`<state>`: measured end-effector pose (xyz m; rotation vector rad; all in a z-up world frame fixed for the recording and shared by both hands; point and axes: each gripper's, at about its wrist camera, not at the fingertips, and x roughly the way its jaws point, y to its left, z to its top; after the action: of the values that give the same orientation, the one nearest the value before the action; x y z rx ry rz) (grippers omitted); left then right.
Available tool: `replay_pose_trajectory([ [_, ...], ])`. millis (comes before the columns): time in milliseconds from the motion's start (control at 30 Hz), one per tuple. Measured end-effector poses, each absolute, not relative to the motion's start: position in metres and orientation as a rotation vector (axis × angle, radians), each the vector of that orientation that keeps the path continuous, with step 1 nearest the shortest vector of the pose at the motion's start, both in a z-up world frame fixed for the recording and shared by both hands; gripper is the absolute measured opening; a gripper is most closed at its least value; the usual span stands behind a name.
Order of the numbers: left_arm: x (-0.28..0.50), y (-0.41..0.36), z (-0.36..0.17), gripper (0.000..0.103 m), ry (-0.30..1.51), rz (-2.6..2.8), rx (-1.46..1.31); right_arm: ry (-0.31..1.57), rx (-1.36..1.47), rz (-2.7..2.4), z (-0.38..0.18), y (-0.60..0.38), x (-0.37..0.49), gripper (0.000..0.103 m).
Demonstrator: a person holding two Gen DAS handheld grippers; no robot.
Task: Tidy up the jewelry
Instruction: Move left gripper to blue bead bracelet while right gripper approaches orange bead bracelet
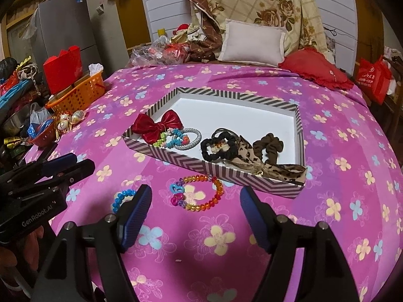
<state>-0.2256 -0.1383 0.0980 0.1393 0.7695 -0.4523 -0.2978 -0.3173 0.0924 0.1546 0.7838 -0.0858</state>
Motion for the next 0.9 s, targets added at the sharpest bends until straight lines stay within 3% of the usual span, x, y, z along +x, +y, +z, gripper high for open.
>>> replay_pose_trajectory([
  [633,-0.203,-0.111,0.064,0.044,0.929,-0.482,0.059,0.893,0.153,-0.047,0.044,-0.324,-0.288,0.075],
  [900,-0.194,-0.106,0.045,0.044,1.016,-0.523,0.053,0.918,0.054,0.053,0.033,-0.305,-0.264,0.047],
])
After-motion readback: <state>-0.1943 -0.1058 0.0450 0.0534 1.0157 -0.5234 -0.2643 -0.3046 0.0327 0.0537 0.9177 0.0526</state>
